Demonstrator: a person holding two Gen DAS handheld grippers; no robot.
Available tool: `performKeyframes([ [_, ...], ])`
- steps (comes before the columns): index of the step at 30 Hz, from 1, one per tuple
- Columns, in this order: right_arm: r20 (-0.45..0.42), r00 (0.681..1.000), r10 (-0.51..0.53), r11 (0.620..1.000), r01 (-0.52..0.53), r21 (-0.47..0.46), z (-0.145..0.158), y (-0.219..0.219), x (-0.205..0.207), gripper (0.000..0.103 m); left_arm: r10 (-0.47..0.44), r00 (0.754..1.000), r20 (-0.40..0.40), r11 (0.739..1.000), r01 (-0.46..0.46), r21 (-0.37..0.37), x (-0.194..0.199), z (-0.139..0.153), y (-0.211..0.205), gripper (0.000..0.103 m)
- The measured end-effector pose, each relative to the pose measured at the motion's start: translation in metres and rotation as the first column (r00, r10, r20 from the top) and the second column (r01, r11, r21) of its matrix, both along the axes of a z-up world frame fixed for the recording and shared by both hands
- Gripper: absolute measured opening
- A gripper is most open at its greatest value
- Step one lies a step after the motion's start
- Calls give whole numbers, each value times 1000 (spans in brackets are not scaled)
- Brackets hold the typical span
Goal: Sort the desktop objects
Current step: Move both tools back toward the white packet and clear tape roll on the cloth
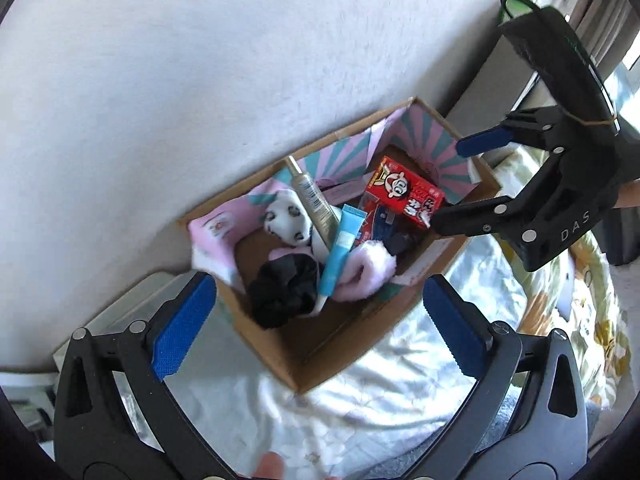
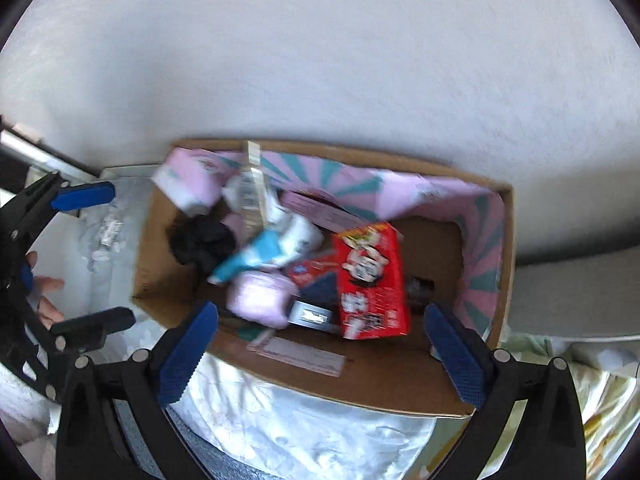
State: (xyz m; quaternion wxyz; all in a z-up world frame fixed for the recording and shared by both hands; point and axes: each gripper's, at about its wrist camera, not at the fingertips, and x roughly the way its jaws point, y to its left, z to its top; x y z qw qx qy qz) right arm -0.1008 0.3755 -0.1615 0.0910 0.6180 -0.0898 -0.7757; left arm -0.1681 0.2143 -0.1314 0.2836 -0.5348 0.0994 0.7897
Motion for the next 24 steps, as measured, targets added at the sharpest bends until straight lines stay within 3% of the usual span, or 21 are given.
performKeyframes([
  [5, -106, 993, 42, 997, -48, -62, 28, -31, 4, 103, 71, 997, -18, 997, -70, 43, 8, 31, -48, 103],
  [11, -158, 979, 125, 980, -147, -133, 50, -84, 1, 103, 212, 975, -74, 977, -209, 45, 21, 60, -126, 103],
  [17, -193, 942, 275, 949, -298, -99, 58, -151, -5, 103, 358, 920, -160, 931, -364, -8, 43, 74, -200, 103],
  [18, -198, 932, 303, 941, -326, -96, 58, -164, -7, 103, 398, 902, -169, 915, -404, -3, 49, 73, -214, 103],
  [24, -219, 886, 410, 898, -434, -74, 51, -221, -18, 103, 516, 844, -144, 853, -521, 2, 82, 51, -258, 103],
])
